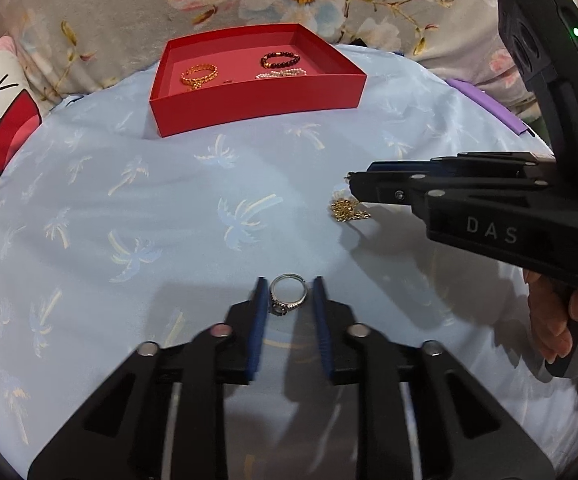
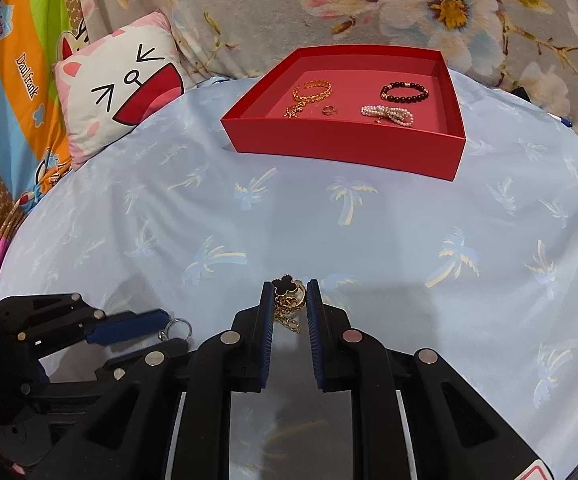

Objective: Organize jewelry
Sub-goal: 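Grasp the clover pendant chain with the right tool while the left tool grasps the silver ring, then carry the clover chain and silver ring into the red box and open both tools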

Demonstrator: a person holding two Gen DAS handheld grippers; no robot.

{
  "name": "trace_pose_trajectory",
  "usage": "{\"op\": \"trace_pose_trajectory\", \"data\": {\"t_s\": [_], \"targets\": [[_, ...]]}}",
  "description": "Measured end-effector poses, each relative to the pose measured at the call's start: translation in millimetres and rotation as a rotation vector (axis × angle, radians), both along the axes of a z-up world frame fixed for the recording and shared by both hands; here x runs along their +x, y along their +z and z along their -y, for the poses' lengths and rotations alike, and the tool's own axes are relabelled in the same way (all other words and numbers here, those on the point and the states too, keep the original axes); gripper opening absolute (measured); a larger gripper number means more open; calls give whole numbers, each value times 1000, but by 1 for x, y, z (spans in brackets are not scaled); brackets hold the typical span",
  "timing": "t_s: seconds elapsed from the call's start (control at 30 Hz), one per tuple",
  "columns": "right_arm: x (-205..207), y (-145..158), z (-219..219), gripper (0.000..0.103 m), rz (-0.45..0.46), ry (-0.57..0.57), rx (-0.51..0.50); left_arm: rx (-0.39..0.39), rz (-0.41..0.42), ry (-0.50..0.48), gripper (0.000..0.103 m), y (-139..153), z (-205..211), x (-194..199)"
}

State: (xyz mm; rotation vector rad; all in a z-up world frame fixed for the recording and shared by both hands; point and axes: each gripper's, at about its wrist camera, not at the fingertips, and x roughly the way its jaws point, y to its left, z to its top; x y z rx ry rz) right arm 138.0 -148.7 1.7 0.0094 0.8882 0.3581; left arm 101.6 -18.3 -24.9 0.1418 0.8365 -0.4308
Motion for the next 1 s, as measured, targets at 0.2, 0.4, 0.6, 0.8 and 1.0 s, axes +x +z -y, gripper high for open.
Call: {"op": "trace_pose_trajectory", "data": {"t_s": [0.2, 0.4, 0.6, 0.8, 1.0], "targets": [[-4, 8, 5, 15, 17, -6, 8, -19, 7, -8, 18, 5, 1, 0], [-7, 20, 11, 15, 41, -15, 2, -48, 41, -10, 18, 25, 1, 1], [-6, 31, 13, 15, 60, -17, -17, -71, 44, -5, 18, 42, 2, 17], [4, 50, 18, 15, 84, -23, -32, -71, 49, 10, 18, 58, 1, 40], [25, 79, 23, 15, 108, -32, -45, -75, 73, 23, 18, 87, -1, 69]]}}
